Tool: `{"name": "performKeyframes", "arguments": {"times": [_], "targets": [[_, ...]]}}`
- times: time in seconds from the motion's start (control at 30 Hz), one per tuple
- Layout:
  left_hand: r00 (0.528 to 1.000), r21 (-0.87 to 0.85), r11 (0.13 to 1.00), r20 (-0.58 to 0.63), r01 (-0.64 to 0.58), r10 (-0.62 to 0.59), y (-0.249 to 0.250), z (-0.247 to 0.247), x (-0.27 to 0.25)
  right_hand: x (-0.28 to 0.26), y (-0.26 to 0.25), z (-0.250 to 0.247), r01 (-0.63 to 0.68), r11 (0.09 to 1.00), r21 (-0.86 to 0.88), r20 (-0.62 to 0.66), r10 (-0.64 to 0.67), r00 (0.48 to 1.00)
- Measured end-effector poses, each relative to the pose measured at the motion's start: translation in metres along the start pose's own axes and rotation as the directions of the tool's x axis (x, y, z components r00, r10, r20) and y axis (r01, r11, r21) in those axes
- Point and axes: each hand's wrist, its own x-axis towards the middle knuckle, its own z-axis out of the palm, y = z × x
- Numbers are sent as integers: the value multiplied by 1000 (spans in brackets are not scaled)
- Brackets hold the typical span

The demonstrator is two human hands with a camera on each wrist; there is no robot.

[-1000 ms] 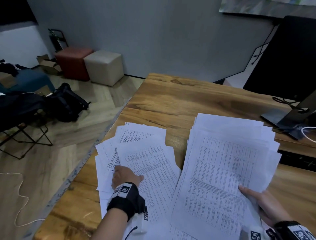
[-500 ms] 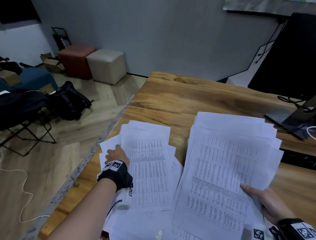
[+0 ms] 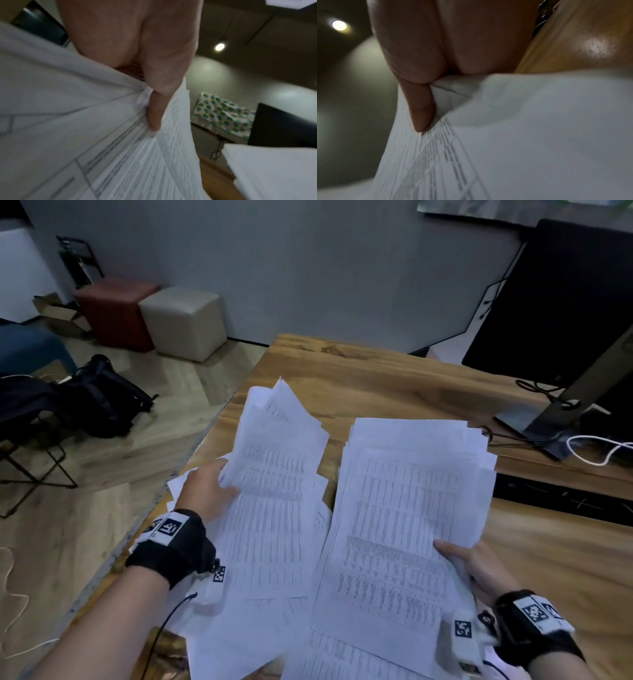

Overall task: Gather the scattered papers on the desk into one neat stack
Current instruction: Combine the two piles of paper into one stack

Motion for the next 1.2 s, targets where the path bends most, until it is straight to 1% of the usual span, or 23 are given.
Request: {"name": "performKeyframes", "arguments": {"times": [0.07, 0.13, 0.2, 0.27, 0.33, 0.37, 0.47, 0.53, 0.57, 0.63, 0.7, 0.73, 0.8, 0.87, 0.9, 0.93, 0.97, 1.0, 1.03, 1.07, 1.1, 1.13, 1.2], "targets": [[986, -27, 988, 65, -150, 151, 25, -23, -11, 3, 1, 1, 16, 1000, -23, -24, -16, 1000], [955, -132, 964, 159, -231, 251, 51, -46, -21, 7, 3, 1, 27, 998, -50, -46, -29, 999], [920, -359, 910, 243, -208, 307, 78, -64, -31, 11, 5, 2, 36, 998, -57, -61, -39, 997], [898, -576, 808, 281, -124, 338, 97, -67, -32, 14, 6, 3, 37, 998, -51, -69, -40, 997], [889, -687, 725, 302, -48, 345, 111, -52, -28, 15, 7, 4, 34, 999, -27, -82, -36, 996], [890, -703, 711, 321, -5, 323, 114, -36, -25, 15, 7, 5, 38, 999, -17, -85, -39, 996], [909, -659, 748, 357, 82, 215, 110, 33, -19, 10, 6, 9, 45, 999, -22, -59, -46, 997], [927, -617, 772, 360, 152, 106, 101, 83, -20, 9, 7, 9, 16, 999, -34, -54, -18, 998], [930, -572, 802, 362, 174, 57, 96, 106, -22, 9, 8, 8, -1, 1000, -24, -52, -1, 999], [940, -443, 880, 342, 171, -10, 92, 136, -31, 11, 14, 5, -38, 996, 77, -43, 42, 998], [953, -348, 928, 301, 132, -22, 92, 151, -43, 11, 18, 1, -79, 983, 165, -19, 84, 996], [953, -332, 936, 301, 117, -13, 93, 155, -47, 11, 18, 2, -105, 982, 156, -7, 107, 994], [941, -307, 947, 337, 94, 16, 90, 163, -52, 12, 18, 7, -123, 992, 36, 26, 123, 992], [934, -270, 958, 358, 101, 3, 84, 162, -55, 15, 22, 10, -112, 988, -108, -25, 110, 994], [950, -212, 970, 310, 119, -49, 77, 157, -55, 17, 25, 10, -106, 984, -143, -52, 99, 994], [967, -123, 977, 208, 172, -144, 68, 149, -54, 18, 27, 10, -97, 982, -159, -71, 87, 994], [961, -33, 963, 84, 269, -265, 56, 139, -53, 19, 29, 10, -92, 982, -162, -79, 80, 994], [919, 42, 918, -16, 394, -394, 42, 128, -54, 18, 31, 10, -89, 984, -158, -83, 76, 994], [856, 81, 852, -75, 517, -512, 29, 116, -56, 17, 32, 11, -84, 986, -146, -77, 74, 994], [793, 87, 789, -100, 608, -601, 17, 108, -58, 15, 32, 11, -79, 987, -138, -70, 70, 995], [753, 87, 748, -103, 658, -650, 8, 102, -60, 13, 31, 11, -75, 989, -129, -60, 68, 996], [737, 103, 730, -104, 676, -668, 1, 101, -60, 12, 30, 11, -73, 989, -128, -53, 67, 996], [732, 144, 718, -118, 681, -671, -6, 104, -56, 10, 29, 11, -69, 991, -115, -43, 65, 997]]}}
